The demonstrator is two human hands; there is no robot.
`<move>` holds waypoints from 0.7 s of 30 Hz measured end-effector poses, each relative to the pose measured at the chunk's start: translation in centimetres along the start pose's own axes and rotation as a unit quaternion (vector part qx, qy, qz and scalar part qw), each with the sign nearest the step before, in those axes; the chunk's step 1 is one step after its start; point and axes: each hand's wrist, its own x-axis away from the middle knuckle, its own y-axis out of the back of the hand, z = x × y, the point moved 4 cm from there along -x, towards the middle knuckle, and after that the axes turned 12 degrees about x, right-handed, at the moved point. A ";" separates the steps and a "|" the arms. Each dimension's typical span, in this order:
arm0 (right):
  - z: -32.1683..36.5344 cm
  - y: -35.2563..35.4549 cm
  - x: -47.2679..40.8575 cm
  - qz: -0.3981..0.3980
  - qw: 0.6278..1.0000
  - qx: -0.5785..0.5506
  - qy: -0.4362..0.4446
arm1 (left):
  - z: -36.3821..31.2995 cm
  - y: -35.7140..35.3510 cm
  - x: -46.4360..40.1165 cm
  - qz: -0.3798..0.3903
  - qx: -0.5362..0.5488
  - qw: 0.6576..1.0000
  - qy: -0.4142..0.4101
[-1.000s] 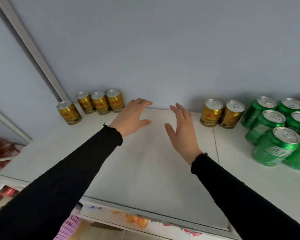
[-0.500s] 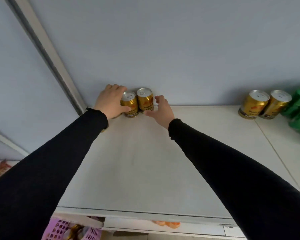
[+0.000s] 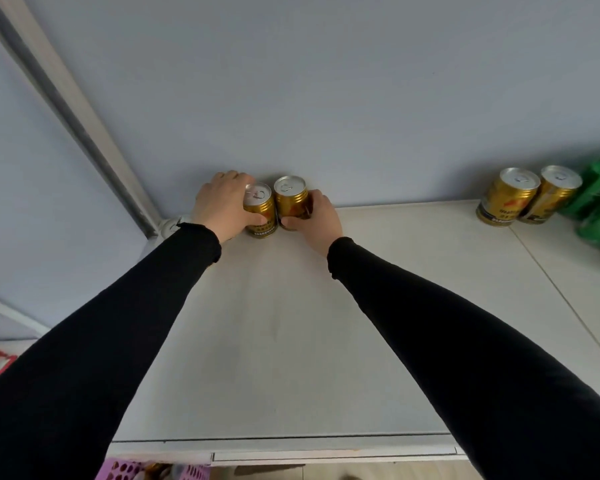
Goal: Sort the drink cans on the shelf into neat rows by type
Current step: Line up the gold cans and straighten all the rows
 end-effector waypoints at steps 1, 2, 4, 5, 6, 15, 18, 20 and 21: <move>-0.2 0.3 0.6 -0.002 1.000 -0.015 -0.003 | -0.3 0.1 0.2 -0.004 0.003 1.000 -0.003; -0.7 0.9 1.2 -0.007 1.000 -0.028 -0.008 | -0.8 0.0 0.5 -0.008 0.008 1.000 -0.008; -1.7 2.6 2.8 -0.022 0.999 -0.043 -0.014 | -2.3 -0.2 1.1 -0.014 0.021 0.999 -0.025; -2.4 3.8 3.6 -0.034 0.998 -0.047 -0.017 | -3.4 -0.4 1.3 -0.014 0.027 0.999 -0.039; -3.1 5.2 4.5 -0.047 0.997 -0.051 -0.020 | -4.6 -0.7 1.5 -0.014 0.031 0.998 -0.055; -12.4 21.4 13.6 -0.185 0.980 -0.015 -0.066 | -20.9 -4.9 3.1 0.012 0.126 0.973 -0.193; -16.5 26.1 15.1 -0.208 0.973 0.000 -0.096 | -26.8 -6.9 2.8 0.022 0.141 0.965 -0.221; -19.4 28.7 15.5 -0.219 0.968 0.005 -0.121 | -30.4 -8.4 2.4 0.030 0.146 0.962 -0.230; -20.7 29.8 15.5 -0.222 0.966 0.001 -0.131 | -32.1 -9.2 2.2 0.033 0.145 0.962 -0.230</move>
